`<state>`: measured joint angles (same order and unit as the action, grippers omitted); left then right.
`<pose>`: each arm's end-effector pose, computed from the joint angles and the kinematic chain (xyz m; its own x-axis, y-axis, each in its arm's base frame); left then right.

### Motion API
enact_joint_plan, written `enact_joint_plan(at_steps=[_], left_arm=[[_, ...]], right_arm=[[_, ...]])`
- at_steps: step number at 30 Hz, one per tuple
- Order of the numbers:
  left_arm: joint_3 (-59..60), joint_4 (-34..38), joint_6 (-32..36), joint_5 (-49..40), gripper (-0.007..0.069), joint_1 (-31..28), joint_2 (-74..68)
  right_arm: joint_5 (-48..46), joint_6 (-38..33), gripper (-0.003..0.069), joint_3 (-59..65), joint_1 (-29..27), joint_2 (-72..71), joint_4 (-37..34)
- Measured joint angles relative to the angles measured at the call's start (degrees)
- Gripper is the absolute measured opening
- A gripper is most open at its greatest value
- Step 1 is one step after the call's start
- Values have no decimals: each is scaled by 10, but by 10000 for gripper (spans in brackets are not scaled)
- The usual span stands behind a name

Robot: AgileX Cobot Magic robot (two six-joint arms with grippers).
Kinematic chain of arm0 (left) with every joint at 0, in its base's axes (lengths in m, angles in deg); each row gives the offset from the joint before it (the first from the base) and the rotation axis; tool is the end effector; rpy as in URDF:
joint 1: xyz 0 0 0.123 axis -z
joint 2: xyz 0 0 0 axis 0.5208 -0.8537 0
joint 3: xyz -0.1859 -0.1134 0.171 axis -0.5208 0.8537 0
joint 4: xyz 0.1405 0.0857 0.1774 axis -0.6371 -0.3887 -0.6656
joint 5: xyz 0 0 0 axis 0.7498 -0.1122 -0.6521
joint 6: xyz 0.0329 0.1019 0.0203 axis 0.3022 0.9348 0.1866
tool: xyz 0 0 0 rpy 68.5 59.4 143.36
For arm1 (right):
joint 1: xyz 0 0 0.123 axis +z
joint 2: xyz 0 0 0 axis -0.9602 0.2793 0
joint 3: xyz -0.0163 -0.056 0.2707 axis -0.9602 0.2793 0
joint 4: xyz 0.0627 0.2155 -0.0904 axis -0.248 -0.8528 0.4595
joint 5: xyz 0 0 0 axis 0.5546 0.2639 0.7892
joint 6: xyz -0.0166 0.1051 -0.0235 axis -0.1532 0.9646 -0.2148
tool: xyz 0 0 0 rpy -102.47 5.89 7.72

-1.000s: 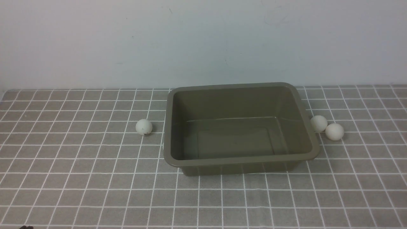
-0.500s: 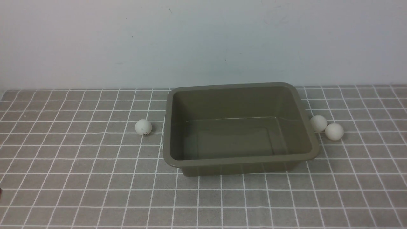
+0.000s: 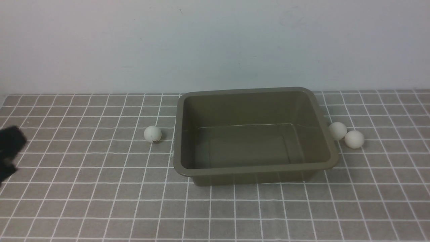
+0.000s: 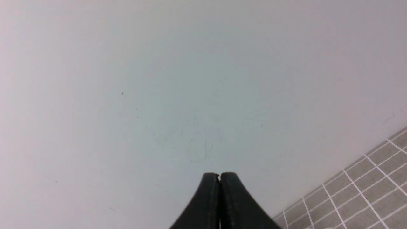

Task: Put the table tennis balls into the box on the grey coffee tablecloth.
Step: 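Reach for and grasp a ping pong ball on the table beside the basket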

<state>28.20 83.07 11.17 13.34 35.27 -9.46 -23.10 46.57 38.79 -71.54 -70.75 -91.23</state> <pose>0.1444 -0.0327 0.3177 -0.5229 -0.3044 -0.7962 0.0748 0.9141 -0.3986 0.0712 -0.0015 0.2160 0.1095 0.7109 -0.6947 -0.1082 0.7033 0.7026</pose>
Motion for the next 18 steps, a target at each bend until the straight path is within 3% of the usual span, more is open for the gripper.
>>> enact_joint_plan(at_steps=[5,9,13,18], left_arm=[[-82,-3,83,-102,-5,0,-203],[-160,-5,122,-141,-5,0,-374],[-248,-8,129,-148,-5,0,-492],[-367,-3,133,-182,-5,0,-611]], right_arm=[[-134,-8,-9,-95,3,25,15],[-334,-51,-9,-257,5,145,75],[-530,-112,-9,-397,5,275,141],[-637,-152,-9,-490,5,380,190]])
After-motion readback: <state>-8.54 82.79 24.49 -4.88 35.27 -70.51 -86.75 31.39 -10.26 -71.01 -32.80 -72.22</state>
